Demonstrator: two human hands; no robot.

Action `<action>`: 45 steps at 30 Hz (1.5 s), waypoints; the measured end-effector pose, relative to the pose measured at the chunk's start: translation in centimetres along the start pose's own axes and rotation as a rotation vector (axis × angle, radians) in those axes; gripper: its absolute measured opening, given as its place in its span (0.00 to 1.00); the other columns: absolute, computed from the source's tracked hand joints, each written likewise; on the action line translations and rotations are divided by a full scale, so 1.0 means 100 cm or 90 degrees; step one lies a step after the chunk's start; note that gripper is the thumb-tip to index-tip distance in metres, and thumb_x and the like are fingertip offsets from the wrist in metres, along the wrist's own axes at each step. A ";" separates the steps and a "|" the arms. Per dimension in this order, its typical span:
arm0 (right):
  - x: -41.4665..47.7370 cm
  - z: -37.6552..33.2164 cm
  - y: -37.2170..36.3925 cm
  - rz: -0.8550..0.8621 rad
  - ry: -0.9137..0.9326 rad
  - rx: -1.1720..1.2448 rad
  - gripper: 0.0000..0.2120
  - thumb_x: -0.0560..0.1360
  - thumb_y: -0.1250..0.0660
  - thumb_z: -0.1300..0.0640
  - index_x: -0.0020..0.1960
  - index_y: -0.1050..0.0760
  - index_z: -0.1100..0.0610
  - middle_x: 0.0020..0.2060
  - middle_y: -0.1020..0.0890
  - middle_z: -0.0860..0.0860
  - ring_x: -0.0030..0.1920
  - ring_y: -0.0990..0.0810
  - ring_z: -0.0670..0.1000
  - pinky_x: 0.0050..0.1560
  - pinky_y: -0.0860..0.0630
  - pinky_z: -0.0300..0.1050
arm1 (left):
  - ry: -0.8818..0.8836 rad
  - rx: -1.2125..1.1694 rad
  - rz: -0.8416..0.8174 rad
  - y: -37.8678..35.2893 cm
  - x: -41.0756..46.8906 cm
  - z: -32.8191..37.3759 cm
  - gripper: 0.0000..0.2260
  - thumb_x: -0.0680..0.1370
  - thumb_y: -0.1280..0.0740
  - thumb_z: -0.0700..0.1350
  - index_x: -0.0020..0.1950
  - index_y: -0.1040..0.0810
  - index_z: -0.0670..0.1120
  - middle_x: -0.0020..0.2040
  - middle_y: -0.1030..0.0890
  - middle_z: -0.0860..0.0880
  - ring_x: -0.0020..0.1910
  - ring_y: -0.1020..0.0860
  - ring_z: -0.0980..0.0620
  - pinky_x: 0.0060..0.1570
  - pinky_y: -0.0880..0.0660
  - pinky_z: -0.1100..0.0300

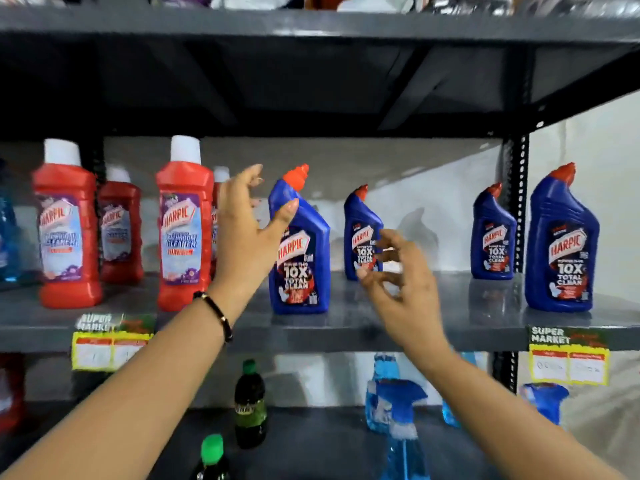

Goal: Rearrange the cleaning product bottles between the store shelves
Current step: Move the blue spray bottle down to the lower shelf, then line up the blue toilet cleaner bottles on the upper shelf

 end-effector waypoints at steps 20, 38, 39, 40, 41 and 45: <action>0.056 0.069 -0.017 -0.183 -0.251 0.041 0.12 0.74 0.36 0.64 0.57 0.29 0.58 0.48 0.19 0.54 0.48 0.20 0.54 0.55 0.22 0.54 | 0.145 -0.298 -0.179 -0.115 0.014 -0.012 0.18 0.72 0.31 0.42 0.62 0.26 0.47 0.52 0.18 0.49 0.47 0.20 0.54 0.48 0.22 0.56; 0.040 0.109 0.048 -0.140 -0.312 0.133 0.14 0.76 0.39 0.63 0.61 0.31 0.55 0.48 0.20 0.52 0.45 0.21 0.47 0.39 0.24 0.41 | 0.140 -0.202 -0.248 -0.193 -0.004 0.012 0.26 0.73 0.32 0.51 0.70 0.36 0.50 0.53 0.17 0.46 0.49 0.19 0.48 0.49 0.20 0.50; 0.040 0.110 0.048 -0.136 -0.309 0.137 0.15 0.76 0.40 0.63 0.62 0.31 0.55 0.49 0.20 0.52 0.46 0.21 0.47 0.39 0.24 0.39 | 0.139 -0.198 -0.250 -0.194 -0.004 0.012 0.26 0.73 0.32 0.51 0.70 0.36 0.51 0.53 0.18 0.46 0.49 0.19 0.48 0.49 0.20 0.50; 0.039 0.111 0.047 -0.134 -0.309 0.143 0.15 0.76 0.40 0.63 0.62 0.32 0.55 0.50 0.20 0.53 0.47 0.21 0.46 0.40 0.24 0.39 | 0.140 -0.193 -0.253 -0.193 -0.004 0.012 0.27 0.74 0.33 0.51 0.70 0.37 0.51 0.53 0.18 0.46 0.48 0.19 0.48 0.48 0.20 0.51; 0.039 0.112 0.047 -0.134 -0.307 0.150 0.16 0.76 0.40 0.63 0.63 0.32 0.55 0.51 0.21 0.53 0.48 0.21 0.47 0.42 0.24 0.40 | 0.141 -0.185 -0.256 -0.193 -0.005 0.012 0.27 0.74 0.33 0.51 0.71 0.38 0.51 0.54 0.18 0.46 0.48 0.19 0.48 0.47 0.20 0.52; 0.037 0.112 0.046 -0.127 -0.302 0.153 0.16 0.77 0.40 0.61 0.64 0.32 0.55 0.51 0.21 0.52 0.48 0.21 0.46 0.42 0.24 0.39 | 0.131 -0.159 -0.273 -0.192 -0.007 0.017 0.29 0.75 0.35 0.52 0.72 0.42 0.50 0.56 0.19 0.46 0.48 0.19 0.48 0.45 0.21 0.54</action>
Point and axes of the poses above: each hand's wrist, its own x-axis towards the middle knuckle, its own y-axis out of the back of the hand, z = x × y, the point moved 10 cm from there along x, towards the middle knuckle
